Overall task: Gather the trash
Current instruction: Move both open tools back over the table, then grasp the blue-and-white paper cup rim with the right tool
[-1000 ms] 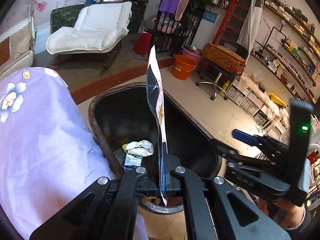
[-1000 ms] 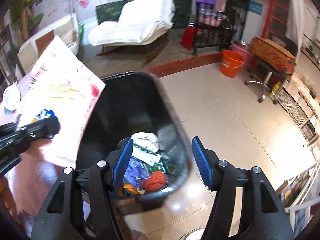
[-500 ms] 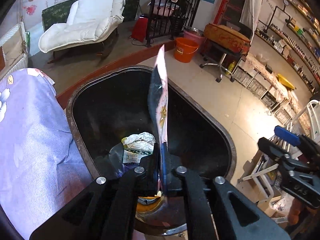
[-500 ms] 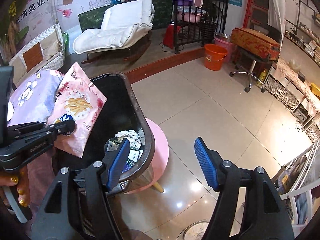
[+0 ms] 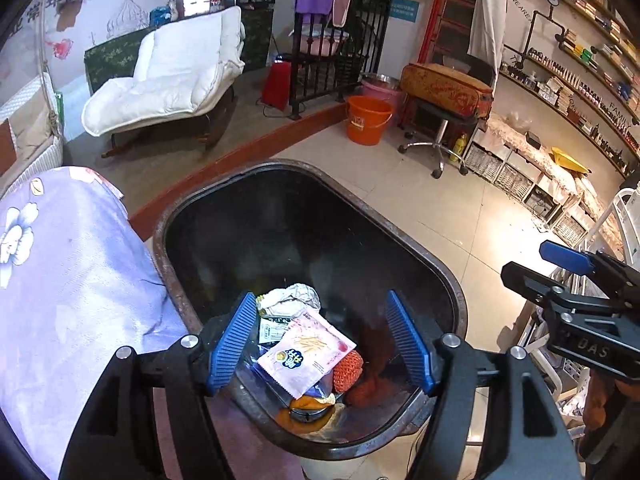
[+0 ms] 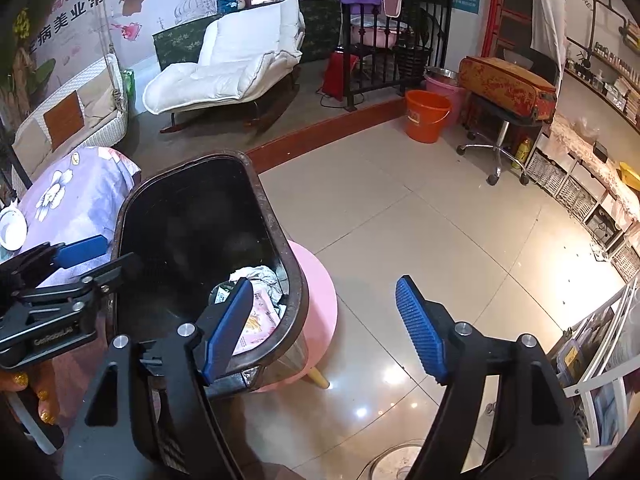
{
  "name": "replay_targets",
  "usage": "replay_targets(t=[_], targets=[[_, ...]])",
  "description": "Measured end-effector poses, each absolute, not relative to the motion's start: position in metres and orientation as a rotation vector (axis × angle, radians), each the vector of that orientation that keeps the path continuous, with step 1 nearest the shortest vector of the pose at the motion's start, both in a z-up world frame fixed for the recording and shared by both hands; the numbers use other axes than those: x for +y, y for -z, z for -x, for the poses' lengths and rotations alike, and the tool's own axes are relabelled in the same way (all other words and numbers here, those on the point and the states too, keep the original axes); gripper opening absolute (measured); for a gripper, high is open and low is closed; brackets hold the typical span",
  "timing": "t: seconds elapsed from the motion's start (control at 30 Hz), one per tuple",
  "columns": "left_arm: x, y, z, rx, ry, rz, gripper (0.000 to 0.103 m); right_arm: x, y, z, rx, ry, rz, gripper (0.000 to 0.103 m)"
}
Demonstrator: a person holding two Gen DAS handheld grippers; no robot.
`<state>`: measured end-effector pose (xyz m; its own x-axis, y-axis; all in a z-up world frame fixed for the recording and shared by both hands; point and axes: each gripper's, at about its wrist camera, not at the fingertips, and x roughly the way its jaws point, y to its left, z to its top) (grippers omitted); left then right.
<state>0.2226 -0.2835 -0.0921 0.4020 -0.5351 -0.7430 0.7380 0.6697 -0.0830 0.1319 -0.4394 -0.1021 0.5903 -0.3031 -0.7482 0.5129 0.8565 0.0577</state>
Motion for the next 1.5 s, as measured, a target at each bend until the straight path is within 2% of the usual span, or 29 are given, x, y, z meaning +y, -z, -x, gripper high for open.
replay_targets(t=[0.3, 0.57, 1.13, 1.5], targets=[[-0.232, 0.067, -0.211, 0.721, 0.731, -0.244, 0.081, -0.418, 0.094, -0.144, 0.789, 0.408, -0.252, 0.077], [-0.164, 0.052, -0.201, 0.636, 0.571, -0.252, 0.085, -0.365, 0.083, -0.169, 0.764, 0.238, -0.193, 0.079], [0.033, 0.053, -0.228, 0.695, 0.129, -0.179, 0.088, -0.171, 0.065, -0.252, 0.776, -0.316, -0.006, 0.079], [0.132, 0.062, -0.261, 0.754, -0.021, -0.135, 0.088, -0.045, 0.062, -0.337, 0.746, -0.546, 0.131, 0.065]])
